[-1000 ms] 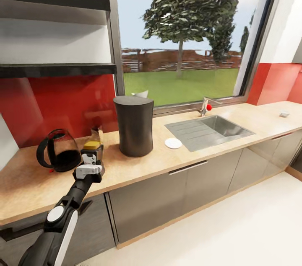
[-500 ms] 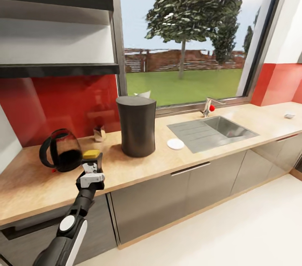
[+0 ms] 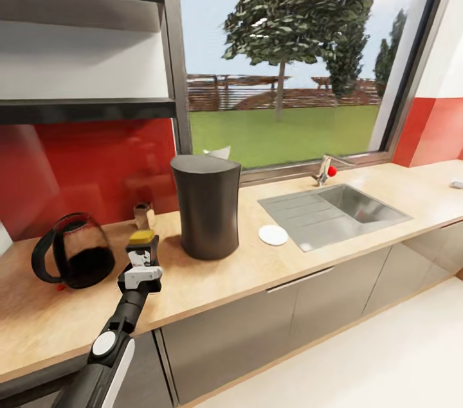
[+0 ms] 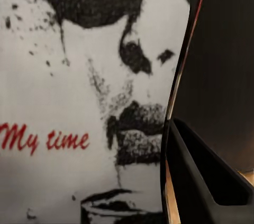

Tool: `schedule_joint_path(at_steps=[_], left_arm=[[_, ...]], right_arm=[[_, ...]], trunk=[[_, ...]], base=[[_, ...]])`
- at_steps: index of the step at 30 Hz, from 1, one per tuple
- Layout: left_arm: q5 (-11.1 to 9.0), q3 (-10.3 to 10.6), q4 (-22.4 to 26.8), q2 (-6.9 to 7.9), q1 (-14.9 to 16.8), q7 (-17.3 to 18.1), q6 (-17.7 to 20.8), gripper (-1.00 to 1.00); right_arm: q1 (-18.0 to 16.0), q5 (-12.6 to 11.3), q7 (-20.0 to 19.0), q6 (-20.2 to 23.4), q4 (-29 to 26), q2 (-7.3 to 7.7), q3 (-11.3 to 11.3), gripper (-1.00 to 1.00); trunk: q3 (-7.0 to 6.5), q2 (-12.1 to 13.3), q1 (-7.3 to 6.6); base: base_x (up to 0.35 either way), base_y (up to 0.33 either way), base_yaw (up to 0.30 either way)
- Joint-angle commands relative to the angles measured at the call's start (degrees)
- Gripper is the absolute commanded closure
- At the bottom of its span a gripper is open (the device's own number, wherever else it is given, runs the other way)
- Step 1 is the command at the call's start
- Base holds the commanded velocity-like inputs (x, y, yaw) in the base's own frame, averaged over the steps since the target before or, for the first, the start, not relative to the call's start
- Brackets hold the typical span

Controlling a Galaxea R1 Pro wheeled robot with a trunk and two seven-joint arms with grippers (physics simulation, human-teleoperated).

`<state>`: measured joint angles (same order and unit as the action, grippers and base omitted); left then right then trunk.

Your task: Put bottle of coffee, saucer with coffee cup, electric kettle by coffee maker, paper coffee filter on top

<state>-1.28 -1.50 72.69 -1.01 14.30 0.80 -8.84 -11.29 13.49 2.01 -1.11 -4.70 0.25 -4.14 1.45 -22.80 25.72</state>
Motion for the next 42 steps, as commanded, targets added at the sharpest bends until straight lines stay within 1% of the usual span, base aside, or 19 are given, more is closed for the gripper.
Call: schedule_joint_path(at_steps=[1, 11, 18, 27, 34, 42], left_arm=[[0.0, -0.1, 0.0, -0.04, 0.0, 0.2, -0.1, 1.00], [0.1, -0.1, 0.0, 0.03, -0.3, 0.1, -0.2, 1.00], [0.3, -0.2, 0.0, 0.28, -0.3, -0.2, -0.3, 1.00], [0.3, -0.2, 0.0, 0.27, -0.3, -0.4, -0.2, 1.00], [0.3, -0.6, -0.1, 0.37, -0.4, -0.4, -0.3, 1.00], [0.3, -0.7, -0.9, 0.46, -0.4, -0.4, -0.3, 1.00]], right_arm=[[-0.1, 0.6, 0.1, -0.1, 0.0, 0.00, -0.4, -1.00], [-0.1, 0.6, 0.1, -0.1, 0.1, 0.01, -0.3, -1.00], [-0.1, 0.7, 0.1, -0.1, 0.1, 0.01, -0.3, -1.00], [-0.1, 0.7, 0.2, -0.1, 0.2, 0.09, -0.3, -1.00], [-0.1, 0.7, 0.2, -0.1, 0.2, 0.10, -0.3, -1.00], [-0.1, 0.7, 0.2, -0.1, 0.2, 0.10, -0.3, -1.00]], trunk=[[0.13, -0.1, 0.07], [0.13, -0.1, 0.07], [0.13, -0.1, 0.07], [0.13, -0.1, 0.07], [0.13, -0.1, 0.07], [0.13, -0.1, 0.07]], base=[[0.337, 0.000, 0.000], [0.321, 0.000, 0.000], [0.051, 0.000, 0.000], [0.260, 0.000, 0.000], [0.052, 0.001, 0.000], [0.160, 0.105, 0.000]])
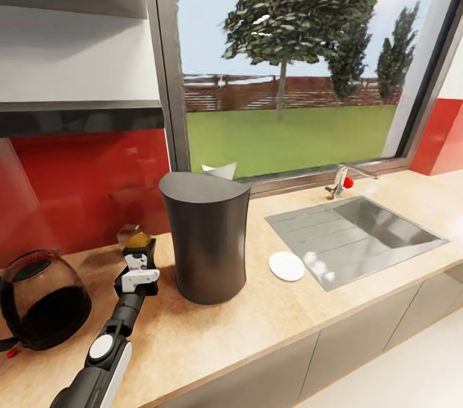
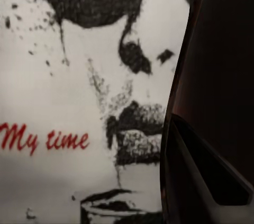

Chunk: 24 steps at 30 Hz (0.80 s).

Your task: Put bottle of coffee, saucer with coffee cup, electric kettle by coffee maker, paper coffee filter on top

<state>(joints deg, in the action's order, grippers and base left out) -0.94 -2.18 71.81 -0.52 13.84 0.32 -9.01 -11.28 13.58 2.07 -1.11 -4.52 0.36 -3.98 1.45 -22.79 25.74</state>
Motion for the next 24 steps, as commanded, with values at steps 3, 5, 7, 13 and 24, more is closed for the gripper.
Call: schedule_joint_path(at_steps=[3, 5, 7, 13, 24], left_arm=[[0.0, -0.1, -0.1, -0.02, 0.0, 0.1, -0.1, 1.00], [0.0, -0.1, -0.1, -0.01, 0.0, 0.1, -0.1, 1.00], [0.0, -0.1, -0.2, -0.01, 0.0, 0.1, -0.1, 1.00], [0.0, -0.1, -1.7, -0.05, 0.0, 0.1, -0.9, 1.00], [0.0, -0.1, -3.5, -0.01, 0.0, 0.1, -1.5, 1.00]], right_arm=[[-0.1, 0.6, 0.1, -0.1, 0.0, -0.04, -0.4, -1.00], [-0.1, 0.6, 0.1, -0.1, 0.0, -0.06, -0.4, -1.00], [-0.1, 0.6, 0.1, -0.1, 0.0, -0.08, -0.4, -1.00], [-0.1, 0.6, 0.1, -0.1, 0.0, -0.10, -0.4, -1.00], [-0.1, 0.6, 0.1, -0.1, 0.1, -0.05, -0.4, -1.00]], trunk=[[0.13, -0.1, 0.04], [0.13, -0.1, 0.04], [0.13, -0.1, 0.04], [0.13, -0.1, 0.04], [0.13, -0.1, 0.04]], base=[[0.031, 0.021, 0.000], [0.010, 0.006, 0.000], [0.004, 0.003, 0.000], [0.032, 0.000, 0.000], [0.192, 0.000, 0.000]])
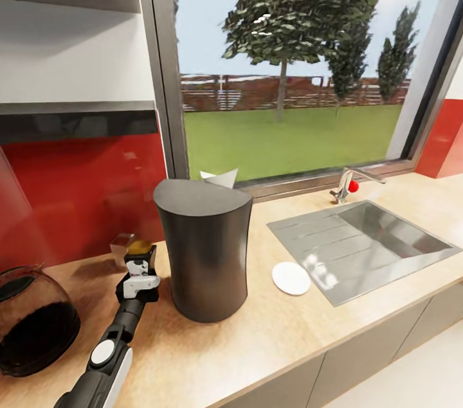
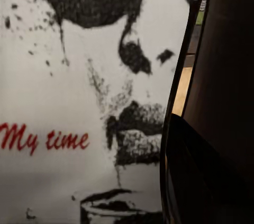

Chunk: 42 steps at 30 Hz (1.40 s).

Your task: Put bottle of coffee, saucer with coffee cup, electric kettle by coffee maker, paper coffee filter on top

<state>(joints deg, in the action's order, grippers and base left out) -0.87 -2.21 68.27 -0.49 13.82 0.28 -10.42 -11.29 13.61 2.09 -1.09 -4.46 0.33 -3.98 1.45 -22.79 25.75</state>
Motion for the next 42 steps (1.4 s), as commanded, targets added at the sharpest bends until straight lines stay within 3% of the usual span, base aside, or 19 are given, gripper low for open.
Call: schedule_joint_path(at_steps=[1, 23, 24, 32, 42], left_arm=[[0.0, -0.1, 0.0, -0.04, 0.0, 0.1, -0.2, 1.00], [-0.2, 0.1, -0.2, -0.10, -0.9, 0.2, -0.8, 1.00], [-0.2, 0.1, -0.2, -0.11, -0.9, 0.2, -0.8, -1.00], [0.0, 0.3, -3.2, -0.05, -0.8, 0.2, -1.0, -1.00], [-0.1, 0.2, -3.7, -0.04, -0.8, 0.2, -1.1, -1.00]], right_arm=[[-0.1, 0.6, 0.1, -0.1, 0.1, 0.04, -0.4, -1.00], [-0.1, 0.7, 0.0, -0.1, 0.5, 0.55, -0.2, -1.00], [-0.1, 0.7, 0.0, -0.1, 0.5, 0.55, -0.2, -1.00], [-0.1, 0.7, 0.1, -0.1, 0.5, 0.55, -0.2, -1.00], [-0.1, 0.7, 0.1, -0.1, 0.5, 0.55, -0.2, -1.00]], trunk=[[0.13, -0.1, 0.04], [0.13, -0.1, 0.04], [0.13, -0.1, 0.04], [0.13, -0.1, 0.04], [0.13, -0.1, 0.04]], base=[[0.013, 0.000, 0.000], [0.001, 0.000, 0.000], [0.000, 0.000, 0.000], [0.000, 0.000, 0.000], [0.000, 0.000, 0.000]])
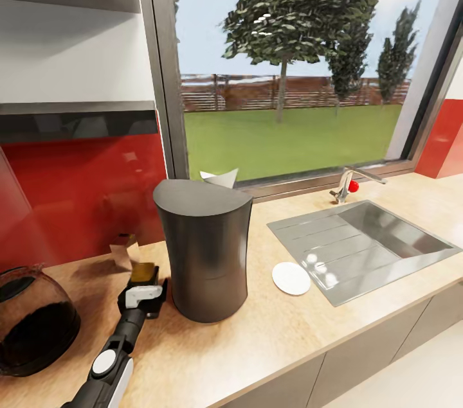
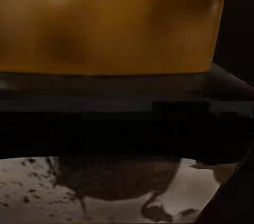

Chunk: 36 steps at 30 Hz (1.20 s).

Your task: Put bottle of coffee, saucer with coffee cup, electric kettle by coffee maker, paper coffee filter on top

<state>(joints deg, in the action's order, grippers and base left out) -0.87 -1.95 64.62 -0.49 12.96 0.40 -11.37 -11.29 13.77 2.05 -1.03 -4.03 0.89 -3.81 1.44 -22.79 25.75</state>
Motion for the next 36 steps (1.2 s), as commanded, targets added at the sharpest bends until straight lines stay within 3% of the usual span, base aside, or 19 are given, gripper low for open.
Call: schedule_joint_path(at_steps=[1, 26, 36], left_arm=[[-0.1, -0.1, 0.0, -0.04, 0.0, 0.0, -0.1, -1.00], [-0.1, -0.3, 0.2, -0.13, 0.0, 0.0, -0.2, -1.00], [-0.1, -0.3, 0.2, -0.13, 0.0, 0.0, -0.2, -1.00]], right_arm=[[-0.1, 0.6, 0.1, -0.1, 0.0, -0.01, -0.4, -1.00], [-0.1, 0.6, 0.1, -0.1, 0.1, -0.01, -0.4, -1.00], [-0.1, 0.6, 0.1, -0.1, 0.1, -0.01, -0.4, -1.00]], trunk=[[0.13, -0.1, 0.03], [0.13, -0.1, 0.03], [0.13, -0.1, 0.03]], base=[[0.000, 0.000, 0.000], [-0.002, 0.000, 0.000], [-0.263, 0.000, 0.000]])
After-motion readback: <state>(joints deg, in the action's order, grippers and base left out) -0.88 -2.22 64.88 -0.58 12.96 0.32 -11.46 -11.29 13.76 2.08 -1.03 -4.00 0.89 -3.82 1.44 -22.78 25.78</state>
